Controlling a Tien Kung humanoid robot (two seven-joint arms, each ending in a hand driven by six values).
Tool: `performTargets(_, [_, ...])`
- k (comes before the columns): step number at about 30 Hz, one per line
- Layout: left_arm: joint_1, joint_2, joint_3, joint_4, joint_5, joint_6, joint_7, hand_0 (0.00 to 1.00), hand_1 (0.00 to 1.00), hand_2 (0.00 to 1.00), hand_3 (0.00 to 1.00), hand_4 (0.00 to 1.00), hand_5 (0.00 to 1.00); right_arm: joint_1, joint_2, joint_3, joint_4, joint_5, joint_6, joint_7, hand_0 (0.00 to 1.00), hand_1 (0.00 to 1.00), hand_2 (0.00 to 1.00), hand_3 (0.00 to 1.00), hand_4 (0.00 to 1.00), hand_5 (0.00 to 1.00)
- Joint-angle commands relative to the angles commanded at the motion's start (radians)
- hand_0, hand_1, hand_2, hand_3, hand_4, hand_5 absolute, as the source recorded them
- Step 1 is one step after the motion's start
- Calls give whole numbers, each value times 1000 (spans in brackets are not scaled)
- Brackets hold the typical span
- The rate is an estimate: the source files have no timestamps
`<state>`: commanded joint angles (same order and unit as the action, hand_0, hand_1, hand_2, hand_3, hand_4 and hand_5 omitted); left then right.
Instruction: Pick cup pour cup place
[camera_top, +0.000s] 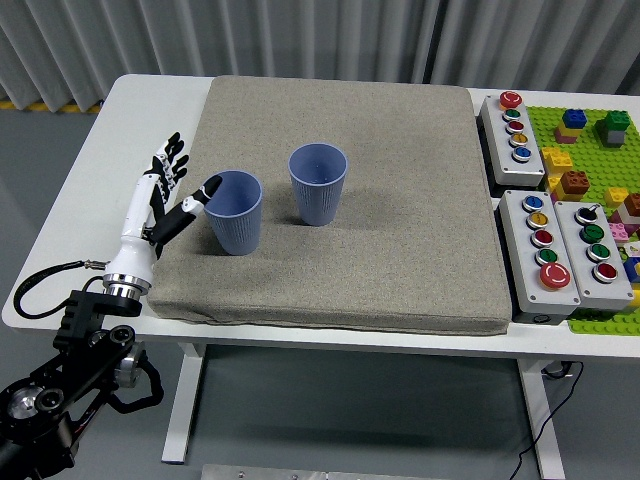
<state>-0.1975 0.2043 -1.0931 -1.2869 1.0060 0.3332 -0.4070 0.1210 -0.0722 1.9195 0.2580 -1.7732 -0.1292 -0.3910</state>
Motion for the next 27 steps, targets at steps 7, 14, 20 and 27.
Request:
performTargets(7, [-11,-15,-64,41,-283,-83,-10,871,871,970,975,998,998,-1,3,-4,0,6,-3,-2,640,607,513,592,2,2])
performTargets(14, [-9,-40,-99,63,-412,-187,48,914,923,995,990,859,998,-1,4,-4,0,4,-2,-2,640,607,513,591,2,2])
performTargets(20, [-10,-41,-121,63,-440,-200,52,916,924,997,993,842,998,1,5,-5,0,6,-3,-3,641,607,513,590,2,2])
performTargets(27, [-9,-43,-123,59,-403,-189,52,915,919,998,992,843,998,1,4,-5,0,6,-4,-2,641,607,512,590,2,2])
